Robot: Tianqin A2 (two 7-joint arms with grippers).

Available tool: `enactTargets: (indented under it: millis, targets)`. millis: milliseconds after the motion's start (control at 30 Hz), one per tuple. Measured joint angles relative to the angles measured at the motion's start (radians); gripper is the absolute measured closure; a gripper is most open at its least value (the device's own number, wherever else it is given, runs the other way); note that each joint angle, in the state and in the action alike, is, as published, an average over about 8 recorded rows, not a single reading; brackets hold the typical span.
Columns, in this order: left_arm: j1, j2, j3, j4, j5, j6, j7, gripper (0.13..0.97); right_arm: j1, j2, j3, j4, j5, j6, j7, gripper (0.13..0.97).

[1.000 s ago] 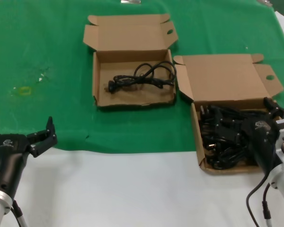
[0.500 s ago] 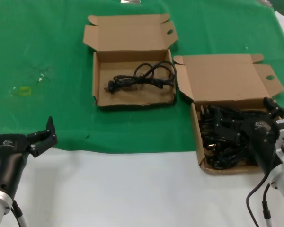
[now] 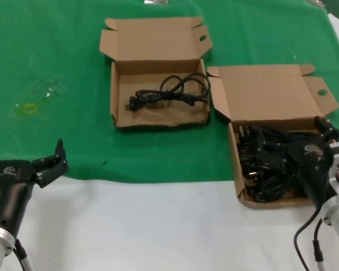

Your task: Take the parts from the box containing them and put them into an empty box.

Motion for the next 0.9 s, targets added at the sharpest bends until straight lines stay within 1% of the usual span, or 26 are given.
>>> enactTargets:
  millis: [900]
  targets:
    - [0.0, 0.0, 0.0, 0.0, 0.0, 0.0, 0.0, 0.132, 0.0, 0.0, 0.0, 0.0, 0.0, 0.0, 0.0, 0.129]
